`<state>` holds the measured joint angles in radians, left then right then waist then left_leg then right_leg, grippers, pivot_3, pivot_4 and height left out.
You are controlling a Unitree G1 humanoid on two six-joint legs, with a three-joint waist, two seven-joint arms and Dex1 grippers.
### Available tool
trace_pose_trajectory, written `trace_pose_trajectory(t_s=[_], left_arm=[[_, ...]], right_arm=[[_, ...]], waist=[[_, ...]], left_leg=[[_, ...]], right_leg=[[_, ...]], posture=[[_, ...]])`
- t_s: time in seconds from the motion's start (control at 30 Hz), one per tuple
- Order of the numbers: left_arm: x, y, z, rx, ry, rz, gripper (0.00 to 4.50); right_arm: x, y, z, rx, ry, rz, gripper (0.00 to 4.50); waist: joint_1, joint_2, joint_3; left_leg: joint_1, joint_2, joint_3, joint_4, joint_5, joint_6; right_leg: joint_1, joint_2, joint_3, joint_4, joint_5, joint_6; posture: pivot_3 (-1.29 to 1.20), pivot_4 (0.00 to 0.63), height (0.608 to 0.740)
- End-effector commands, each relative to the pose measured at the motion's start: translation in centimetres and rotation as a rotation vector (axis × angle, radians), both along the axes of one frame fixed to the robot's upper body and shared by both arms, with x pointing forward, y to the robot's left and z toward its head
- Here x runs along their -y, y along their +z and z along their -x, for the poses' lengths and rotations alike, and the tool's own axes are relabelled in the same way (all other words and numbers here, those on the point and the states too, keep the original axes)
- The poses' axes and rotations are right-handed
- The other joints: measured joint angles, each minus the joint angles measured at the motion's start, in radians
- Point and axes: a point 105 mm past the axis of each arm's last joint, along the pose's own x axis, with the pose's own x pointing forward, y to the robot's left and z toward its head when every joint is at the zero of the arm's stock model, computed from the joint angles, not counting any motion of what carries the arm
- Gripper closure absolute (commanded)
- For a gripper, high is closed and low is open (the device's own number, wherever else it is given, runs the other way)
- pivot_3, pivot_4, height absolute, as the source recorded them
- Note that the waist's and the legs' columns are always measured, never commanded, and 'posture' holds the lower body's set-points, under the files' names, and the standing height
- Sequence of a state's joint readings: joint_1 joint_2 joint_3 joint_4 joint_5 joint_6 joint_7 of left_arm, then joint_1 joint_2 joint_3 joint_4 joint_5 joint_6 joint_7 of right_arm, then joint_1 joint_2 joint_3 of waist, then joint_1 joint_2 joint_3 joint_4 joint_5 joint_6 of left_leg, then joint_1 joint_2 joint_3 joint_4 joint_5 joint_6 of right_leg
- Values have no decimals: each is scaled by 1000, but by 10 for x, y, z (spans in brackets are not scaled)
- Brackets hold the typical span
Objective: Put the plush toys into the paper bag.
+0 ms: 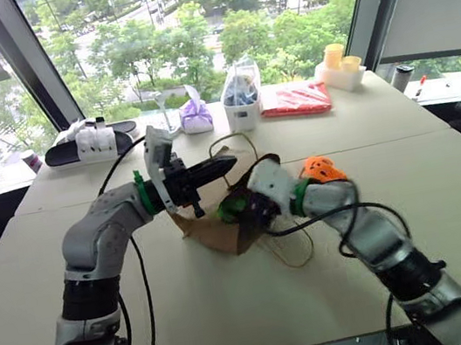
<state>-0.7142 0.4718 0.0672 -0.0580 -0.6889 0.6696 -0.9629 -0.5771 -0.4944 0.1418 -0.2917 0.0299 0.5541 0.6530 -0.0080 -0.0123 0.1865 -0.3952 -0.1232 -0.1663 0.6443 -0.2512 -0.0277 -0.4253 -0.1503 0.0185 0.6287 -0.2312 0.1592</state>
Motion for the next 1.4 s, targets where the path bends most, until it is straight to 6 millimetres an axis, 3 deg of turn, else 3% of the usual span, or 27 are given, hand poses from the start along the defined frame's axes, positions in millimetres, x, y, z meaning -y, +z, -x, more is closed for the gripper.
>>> trace_pose_trajectory(t_s=[0.03,0.1,0.17,0.23,0.37,0.5,0.67,0.77,0.87,1.0,1.1,1.13,1.2,1.27,1.33,1.4], left_arm=[[-2,11,5,50,-12,22,4500],[-1,10,4,49,-12,21,4500],[0,9,4,46,-17,23,4500],[2,8,4,45,-21,23,4500],[4,8,5,48,-25,20,4500],[3,10,4,55,-16,17,4500],[0,14,7,63,0,16,4500],[-2,15,6,68,13,15,4500],[-2,15,6,69,19,16,4500],[-2,15,5,68,25,20,4500],[-1,14,4,66,25,22,4500],[0,15,4,67,26,22,4500],[0,16,3,66,26,24,4500],[0,17,0,64,28,29,4500],[0,17,-1,60,28,37,4500],[1,18,-3,59,26,43,4500]], right_arm=[[57,31,0,-5,-177,-216,38],[85,23,-11,-7,-295,-211,38],[108,9,-27,-55,-392,-334,38],[118,-14,-44,-86,-455,-360,38],[113,-42,-70,-143,-498,-423,38],[101,-54,-85,-167,-504,-455,38],[89,-80,-97,-185,-569,-320,38],[86,-86,-101,-195,-582,-304,38],[86,-84,-103,-168,-591,-268,839],[88,-77,-104,-137,-594,-264,2719],[91,-68,-100,-116,-582,-267,4020],[91,-57,-93,-89,-545,-268,4360],[89,-38,-76,-44,-477,-260,4360],[83,-8,-29,-33,-311,-243,4360],[66,4,9,-87,-167,-254,4360],[49,5,33,-156,-69,-272,4360]], waist=[[-1,0,0],[-2,0,0],[-8,0,0],[-13,0,0],[-17,1,0],[-19,1,0],[-19,1,0],[-22,1,0],[-32,1,0],[-40,1,0],[-38,1,0],[-37,1,0],[-32,1,0],[-16,3,1],[-7,3,1],[-11,2,1]], left_leg=[[0,0,0,0,0,1],[1,0,0,0,-1,1],[2,0,1,0,-1,1],[3,1,3,-1,0,1],[3,1,4,-2,0,0],[3,1,5,-2,2,-3],[3,1,4,-2,2,-4],[3,0,4,-2,2,-4],[3,0,3,-2,2,-4],[3,1,3,-2,2,-4],[3,1,3,-2,3,-4],[3,1,3,-2,3,-4],[3,1,3,-2,2,-4],[1,0,1,-2,2,-4],[-3,0,1,-1,2,-4],[-4,0,1,0,1,-3]], right_leg=[[1,0,0,-1,0,0],[1,0,0,0,0,0],[2,1,0,0,0,0],[2,1,0,0,0,-1],[0,1,2,1,0,-1],[0,0,2,1,1,-1],[0,0,2,1,0,-1],[0,0,2,0,0,-1],[0,1,2,1,0,-1],[0,1,2,1,0,-1],[0,1,2,1,0,-1],[0,1,2,1,0,-1],[0,1,2,1,0,-1],[-1,0,2,1,0,-1],[-4,0,2,0,0,0],[-4,0,2,-1,0,0]], posture=[[0,150,740],[0,150,740],[0,150,740],[0,150,740],[0,150,740],[0,150,740],[0,150,740],[0,150,740],[0,150,740],[0,150,740],[0,150,740],[0,150,740],[0,150,740],[0,150,740],[0,150,740],[0,150,740]])
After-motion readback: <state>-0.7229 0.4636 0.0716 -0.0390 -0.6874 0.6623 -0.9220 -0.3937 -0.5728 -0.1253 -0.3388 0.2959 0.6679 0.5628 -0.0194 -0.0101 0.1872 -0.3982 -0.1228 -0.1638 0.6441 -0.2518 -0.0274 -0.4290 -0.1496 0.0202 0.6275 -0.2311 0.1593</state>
